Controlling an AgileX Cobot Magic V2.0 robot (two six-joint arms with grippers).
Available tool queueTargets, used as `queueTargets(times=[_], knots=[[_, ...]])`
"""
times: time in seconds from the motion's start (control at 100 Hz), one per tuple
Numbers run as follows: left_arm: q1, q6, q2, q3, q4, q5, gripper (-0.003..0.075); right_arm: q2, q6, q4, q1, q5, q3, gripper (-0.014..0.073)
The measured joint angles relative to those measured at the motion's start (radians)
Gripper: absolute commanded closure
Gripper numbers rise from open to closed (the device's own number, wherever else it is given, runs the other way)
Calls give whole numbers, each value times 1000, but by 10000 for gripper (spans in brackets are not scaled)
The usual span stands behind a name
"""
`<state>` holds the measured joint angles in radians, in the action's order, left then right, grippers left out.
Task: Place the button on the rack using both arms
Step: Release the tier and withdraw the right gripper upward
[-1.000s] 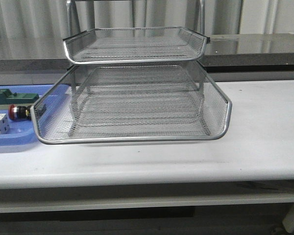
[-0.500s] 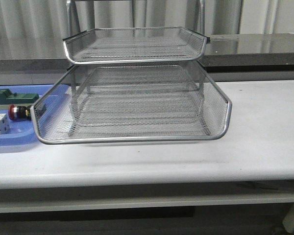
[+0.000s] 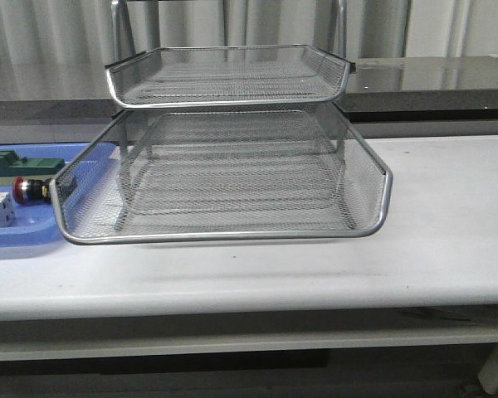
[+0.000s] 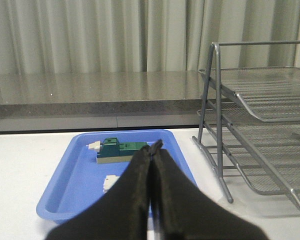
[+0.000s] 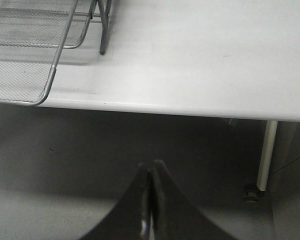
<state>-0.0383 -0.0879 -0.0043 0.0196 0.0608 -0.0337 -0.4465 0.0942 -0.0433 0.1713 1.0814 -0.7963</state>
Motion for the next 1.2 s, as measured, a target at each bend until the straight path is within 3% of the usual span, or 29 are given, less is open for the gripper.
queueTargets(times=[0.25, 0.75, 1.11, 1.2], knots=[[0, 0, 156, 202, -48, -150, 741, 0, 0, 0, 0, 0, 0, 664], [0, 7, 834, 758, 19, -524, 741, 0, 2, 0, 0, 0, 0, 664], [0, 202, 1179, 1001, 38, -739, 736, 0, 2, 0, 0, 0, 0, 664], [0, 214, 1226, 1032, 38, -776, 677, 0, 2, 0, 0, 0, 0, 664]])
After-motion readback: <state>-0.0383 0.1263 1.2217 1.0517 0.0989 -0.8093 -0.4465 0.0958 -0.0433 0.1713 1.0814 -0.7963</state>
